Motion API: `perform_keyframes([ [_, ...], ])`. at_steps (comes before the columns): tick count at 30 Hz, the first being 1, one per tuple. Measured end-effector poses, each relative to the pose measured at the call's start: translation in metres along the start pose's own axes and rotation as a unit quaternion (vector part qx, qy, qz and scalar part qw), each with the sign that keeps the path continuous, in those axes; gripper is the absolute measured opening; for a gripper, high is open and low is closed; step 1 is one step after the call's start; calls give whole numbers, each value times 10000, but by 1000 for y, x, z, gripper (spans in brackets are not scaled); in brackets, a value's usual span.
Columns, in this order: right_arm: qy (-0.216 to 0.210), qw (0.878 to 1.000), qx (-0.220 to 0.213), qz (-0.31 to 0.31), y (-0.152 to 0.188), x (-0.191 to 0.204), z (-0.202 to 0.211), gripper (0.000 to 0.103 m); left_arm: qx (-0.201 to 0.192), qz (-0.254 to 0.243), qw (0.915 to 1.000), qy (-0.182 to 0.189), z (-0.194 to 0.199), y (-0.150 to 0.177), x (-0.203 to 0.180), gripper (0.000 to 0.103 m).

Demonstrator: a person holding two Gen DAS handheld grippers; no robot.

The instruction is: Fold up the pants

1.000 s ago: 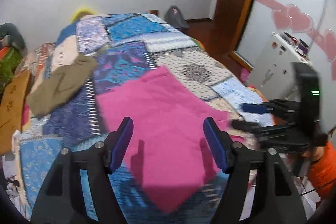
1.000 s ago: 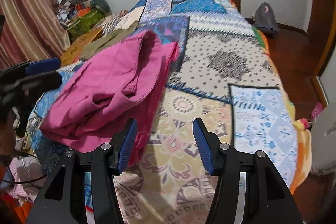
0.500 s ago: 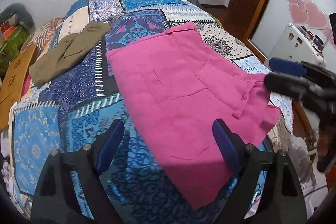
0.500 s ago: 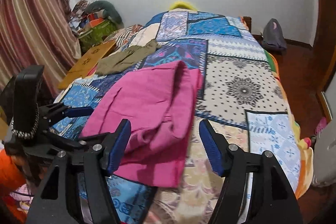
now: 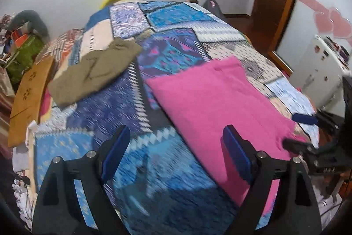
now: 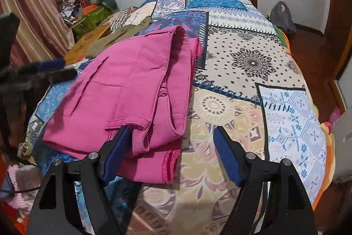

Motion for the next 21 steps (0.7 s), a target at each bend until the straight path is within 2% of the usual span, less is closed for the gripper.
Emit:
perform_keyframes([
  [5,214,9986,111,466,-8,-8,-7,73,11,28,9997,-240,-23,-31,24,87],
  [8,391,9962,225,747,-15,-21,-13,73,178,-33,9994,-305,-42,-40,30,87],
  [12,664,9935,397,831,-22,-47,-27,73,188,-124,9992,-336,-63,-48,31,87],
  [16,746,9931,507,750,-30,-72,-44,71,287,-142,9995,-75,-87,-54,29,87],
  [20,759,9930,558,715,-40,-89,-61,64,337,-71,9991,247,-106,-65,30,86],
  [21,733,9933,566,698,-43,-91,-66,63,371,-46,9987,337,-110,-68,30,81],
])
Point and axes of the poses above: each gripper's, at about its wrist camera, not at the fingertips, and z roughly against the way its jaws point, x to its left, y to its underside, the point moved 10 cm from there along -z, roughly the way its jaws point, and after that the axes turned 13 degrees about z, right-handed, at the moved point
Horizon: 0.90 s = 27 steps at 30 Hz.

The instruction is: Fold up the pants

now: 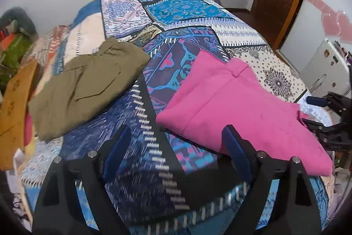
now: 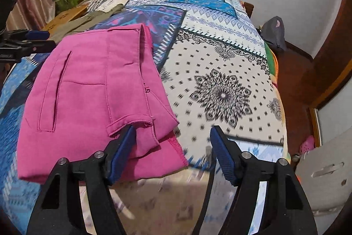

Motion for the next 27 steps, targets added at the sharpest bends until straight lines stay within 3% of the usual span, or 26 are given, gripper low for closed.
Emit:
perform_keyframes([
  [3,-26,10000,12,-31,-7,-7,-13,60,213,16,9996,163,-18,-6,4,60],
  [7,-44,9999,34,-143,-15,-19,-30,60,545,-26,9985,-53,-47,-2,16,37],
  [11,-85,9994,-39,-333,-21,-27,-28,57,426,135,9989,103,-47,-8,23,37],
  [17,-222,9967,-402,-665,-26,-24,6,57,52,191,9995,230,-26,-36,18,38],
  [21,-557,9921,-614,-937,-29,-10,27,57,0,186,9990,402,-31,-51,2,68],
  [24,-843,9889,-636,-1050,-27,9,33,57,203,-70,9997,113,-55,-49,-7,66],
  [26,-883,9886,-602,-1056,-24,20,33,58,241,-229,9992,-200,-69,-44,-5,54],
  [27,-864,9893,-587,-1022,-23,23,32,58,279,-275,9990,-201,-72,-40,-6,42],
])
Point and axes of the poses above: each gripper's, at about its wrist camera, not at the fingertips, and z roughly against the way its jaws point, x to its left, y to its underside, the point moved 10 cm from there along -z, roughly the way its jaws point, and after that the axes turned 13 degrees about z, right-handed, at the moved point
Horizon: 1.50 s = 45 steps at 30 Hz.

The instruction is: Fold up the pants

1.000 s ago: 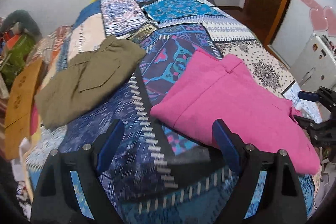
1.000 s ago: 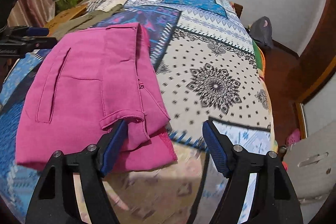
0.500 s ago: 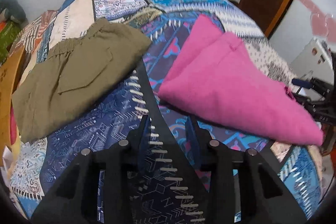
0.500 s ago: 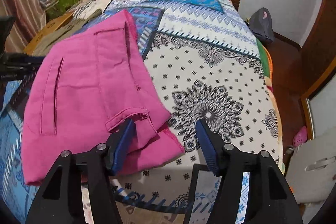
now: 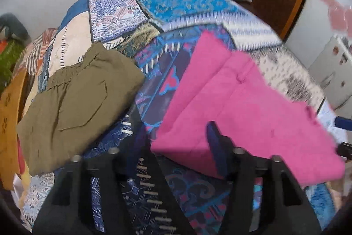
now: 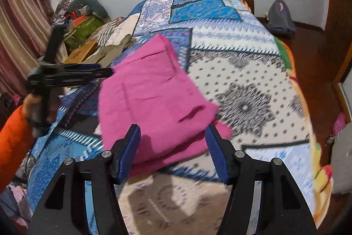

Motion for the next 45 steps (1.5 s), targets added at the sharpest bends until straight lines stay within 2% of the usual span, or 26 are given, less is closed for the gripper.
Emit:
perform_keyframes([
  [1,39,10000,24,79,2,4,-2,58,74,-30,10000,-19,-6,7,-1,24],
  [2,64,9999,55,135,4,6,-5,58,138,-87,9998,-96,-10,14,0,19],
  [5,3,9998,163,142,10,7,-12,58,28,-292,9993,-218,-7,26,1,13],
  [14,64,9987,339,363,8,-6,-36,57,68,99,9998,-171,18,50,23,13],
  [18,49,9977,435,527,-2,-11,-51,50,33,352,9993,-122,36,64,33,13],
  [23,165,9939,559,934,-16,-12,-72,48,30,671,9977,-51,51,80,45,13],
  [28,202,9930,649,968,-29,-15,-89,41,-97,588,9976,-366,62,87,55,12],
  [30,296,9919,659,1043,-33,-16,-90,31,-136,597,9969,-502,67,87,63,12],
  [33,302,9942,449,926,-43,-19,-79,29,-289,639,9959,-572,81,80,76,12],
  [38,192,9964,94,823,-64,-10,-65,29,-672,612,9958,-104,105,46,63,12],
  [41,100,9973,43,732,-69,-1,-65,29,-637,539,9964,131,98,28,49,17],
  [42,90,9974,71,708,-68,0,-67,31,-619,526,9966,169,95,25,47,26],
  [43,122,9975,98,694,-67,-1,-69,33,-600,513,9967,180,88,21,45,41],
  [45,270,9975,187,632,-62,-5,-75,41,-615,551,9965,95,76,16,47,56],
])
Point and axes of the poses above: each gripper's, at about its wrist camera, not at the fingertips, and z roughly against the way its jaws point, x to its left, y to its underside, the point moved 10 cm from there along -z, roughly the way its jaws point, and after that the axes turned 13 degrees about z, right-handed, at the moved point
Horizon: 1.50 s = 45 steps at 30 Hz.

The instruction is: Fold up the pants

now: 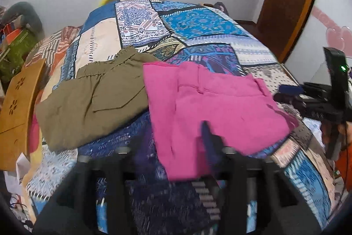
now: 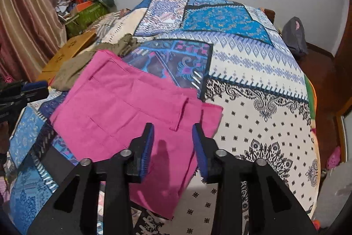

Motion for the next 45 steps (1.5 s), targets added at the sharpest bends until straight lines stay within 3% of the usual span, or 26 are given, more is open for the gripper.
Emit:
perform_keyframes([
  [3,-3,9998,113,-191,7,-7,-10,43,171,135,9998,24,-19,-1,4,57],
  [9,-38,9988,315,-364,14,-17,-26,47,427,366,9983,121,-54,-3,9,68],
  [13,-67,9986,384,-364,16,-21,-36,53,764,351,9963,186,-76,3,6,68],
  [16,-250,9973,436,-529,17,-24,-45,60,767,416,9959,256,-82,2,6,68],
  [20,-543,9947,413,-769,19,-26,-51,60,874,689,9924,515,-89,1,9,66],
  [22,-621,9947,373,-728,17,-23,-51,52,927,729,9910,627,-91,0,7,58],
  [24,-774,9942,324,-674,14,-16,-50,33,935,660,9907,735,-88,1,4,51],
  [30,-536,9972,181,-486,3,-6,-42,19,689,335,9958,506,-77,-2,0,34],
  [35,-432,9979,-51,-471,-11,-1,-27,13,549,301,9976,280,-66,-6,3,19],
  [37,-448,9977,-153,-490,-18,0,-20,12,474,458,9975,244,-57,-9,8,8],
  [40,-475,9972,-290,-496,-22,5,-4,12,303,519,9971,477,-34,-13,3,8],
  [45,-445,9970,-485,-415,-35,20,22,11,-72,195,9992,350,8,-16,-7,8],
])
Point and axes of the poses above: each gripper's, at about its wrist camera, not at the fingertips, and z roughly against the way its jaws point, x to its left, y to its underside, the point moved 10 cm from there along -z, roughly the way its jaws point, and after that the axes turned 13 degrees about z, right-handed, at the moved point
